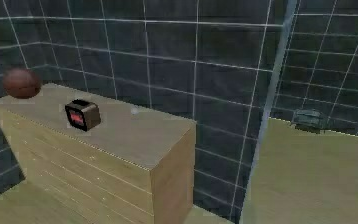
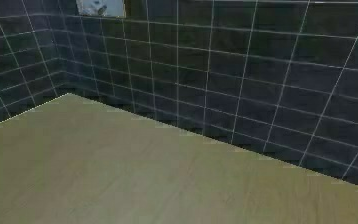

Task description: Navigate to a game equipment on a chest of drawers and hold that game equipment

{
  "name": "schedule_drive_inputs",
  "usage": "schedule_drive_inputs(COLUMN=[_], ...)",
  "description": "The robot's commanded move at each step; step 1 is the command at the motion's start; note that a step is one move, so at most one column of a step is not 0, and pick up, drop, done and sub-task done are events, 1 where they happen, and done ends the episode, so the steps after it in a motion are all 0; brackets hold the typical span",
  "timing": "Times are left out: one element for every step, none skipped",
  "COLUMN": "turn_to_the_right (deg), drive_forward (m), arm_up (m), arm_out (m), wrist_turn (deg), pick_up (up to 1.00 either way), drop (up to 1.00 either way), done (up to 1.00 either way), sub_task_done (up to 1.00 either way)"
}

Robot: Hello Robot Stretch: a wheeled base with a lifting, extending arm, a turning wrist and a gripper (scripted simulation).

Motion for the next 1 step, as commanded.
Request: schedule_drive_inputs(turn_to_the_right=[-45.0], drive_forward=[0.0], arm_up=[0.0], arm_out=[0.0], wrist_turn=[0.0], pick_up=[0.0], drop=[0.0], done=[0.0], sub_task_done=[0.0])
